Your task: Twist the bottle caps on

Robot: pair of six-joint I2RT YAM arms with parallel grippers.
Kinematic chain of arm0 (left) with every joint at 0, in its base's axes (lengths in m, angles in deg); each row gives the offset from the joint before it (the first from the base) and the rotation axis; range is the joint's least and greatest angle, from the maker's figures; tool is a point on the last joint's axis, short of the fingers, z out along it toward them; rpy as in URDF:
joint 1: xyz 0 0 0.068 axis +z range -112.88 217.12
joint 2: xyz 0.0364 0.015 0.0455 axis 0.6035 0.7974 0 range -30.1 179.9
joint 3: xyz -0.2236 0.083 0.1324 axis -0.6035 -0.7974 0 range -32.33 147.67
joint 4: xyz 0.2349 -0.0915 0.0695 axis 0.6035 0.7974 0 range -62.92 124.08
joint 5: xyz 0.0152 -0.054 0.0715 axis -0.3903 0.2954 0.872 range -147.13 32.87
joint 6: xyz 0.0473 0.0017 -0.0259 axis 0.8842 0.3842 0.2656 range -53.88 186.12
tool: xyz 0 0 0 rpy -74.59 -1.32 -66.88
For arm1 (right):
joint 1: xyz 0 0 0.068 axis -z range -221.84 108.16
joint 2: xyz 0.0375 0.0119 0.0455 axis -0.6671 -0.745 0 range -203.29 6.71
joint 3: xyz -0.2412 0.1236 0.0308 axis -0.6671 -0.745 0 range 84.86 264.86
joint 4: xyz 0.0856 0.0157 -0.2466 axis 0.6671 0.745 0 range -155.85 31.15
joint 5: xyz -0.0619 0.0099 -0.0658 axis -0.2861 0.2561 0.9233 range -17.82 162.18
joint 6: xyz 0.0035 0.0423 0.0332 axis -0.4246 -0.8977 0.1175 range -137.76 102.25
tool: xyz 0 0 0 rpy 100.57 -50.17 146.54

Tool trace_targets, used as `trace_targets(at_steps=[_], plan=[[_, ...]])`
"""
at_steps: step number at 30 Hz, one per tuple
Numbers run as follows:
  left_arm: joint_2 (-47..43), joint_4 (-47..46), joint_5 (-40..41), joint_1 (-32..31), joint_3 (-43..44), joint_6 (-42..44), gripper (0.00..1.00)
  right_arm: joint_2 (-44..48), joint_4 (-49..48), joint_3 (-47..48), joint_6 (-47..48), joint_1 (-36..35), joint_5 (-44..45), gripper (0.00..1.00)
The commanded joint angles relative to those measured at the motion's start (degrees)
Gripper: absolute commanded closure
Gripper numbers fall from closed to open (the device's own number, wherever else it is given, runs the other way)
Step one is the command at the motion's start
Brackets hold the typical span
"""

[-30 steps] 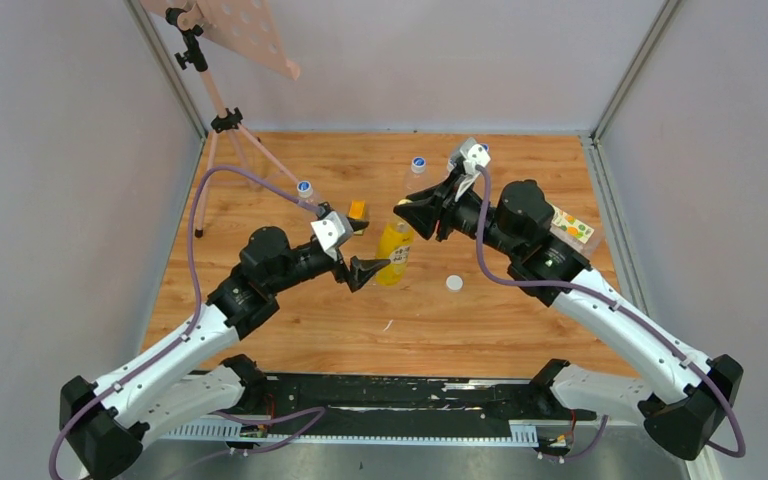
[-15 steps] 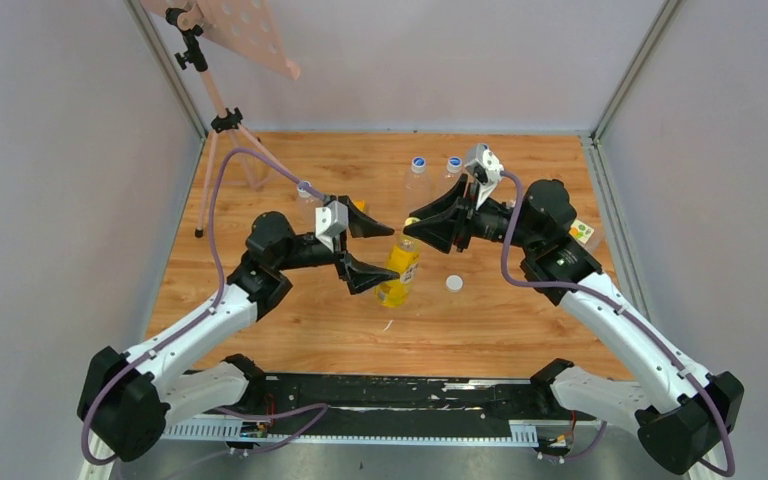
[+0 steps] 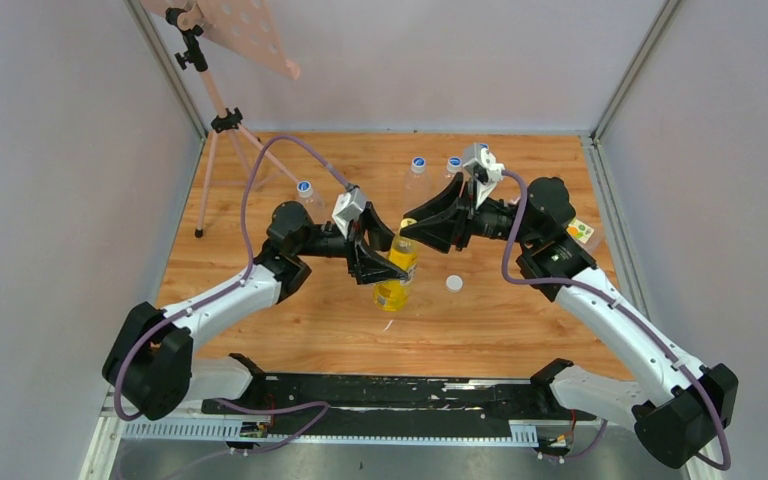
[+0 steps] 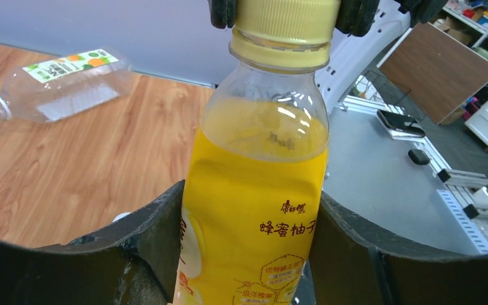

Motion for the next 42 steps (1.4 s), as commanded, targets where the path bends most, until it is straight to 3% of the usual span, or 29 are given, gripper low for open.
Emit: trace_targets(at_steps=[1,4,8,12,18,20,22,25,27,31,33,35,36,37,39,42], plan=[[-1.6,2.8,0.9,0.1,5.4,-1.3,0.50,-0.1,-1.0,0.3,0.6,-0.1,-0.9,1.00],[-4.3,18.9,5.8,-0.9,8.1,8.1,0.67,0.1,3.1,0.7,1.7,-0.1,3.9,1.00],[-9.1,38.1,23.8,-5.8,12.7,21.5,0.79,0.3,11.9,2.4,2.4,-2.0,19.8,1.00],[-10.3,42.8,48.3,-11.2,14.0,24.3,0.86,0.1,16.7,2.1,3.0,-9.3,41.2,1.00],[-6.2,45.3,80.9,-21.9,16.9,24.4,0.91,-5.4,22.3,2.9,-6.4,-21.2,74.8,1.00],[-4.9,44.1,89.0,-24.0,17.2,23.5,0.91,-7.6,24.4,3.5,-10.8,-24.2,83.4,1.00],[-4.2,41.0,93.5,-25.2,16.7,23.3,0.91,-8.4,24.4,3.5,-13.7,-25.7,85.2,1.00],[-3.8,39.1,94.7,-25.5,15.9,23.2,0.91,-7.7,21.9,3.1,-14.3,-25.7,82.8,1.00],[-3.6,39.9,95.0,-25.5,15.6,23.0,0.90,-5.5,18.4,2.0,-12.6,-25.6,80.1,0.93],[-4.4,42.3,92.2,-24.4,14.3,22.7,0.85,0.4,10.8,-1.5,-8.8,-23.8,71.4,0.59],[-5.7,43.0,86.4,-21.9,12.9,22.1,0.85,3.4,7.6,-2.8,-6.5,-21.9,65.4,0.41],[-7.6,43.1,77.1,-17.9,11.3,21.2,0.84,6.3,6.4,-3.4,-4.6,-18.6,56.0,0.31],[-8.2,43.1,68.4,-16.1,10.4,20.9,0.84,7.6,5.6,-3.8,-3.2,-15.8,48.5,0.29],[-9.3,43.1,63.6,-12.8,9.8,20.9,0.84,8.8,5.1,-4.1,-2.1,-13.0,41.1,0.28],[-10.4,42.2,43.7,-8.2,8.6,21.6,0.82,10.8,3.4,-5.2,1.4,-6.4,25.8,0.26],[-10.8,42.7,26.9,-4.8,9.4,25.2,0.79,11.1,3.3,-4.7,5.4,0.1,3.9,0.26]])
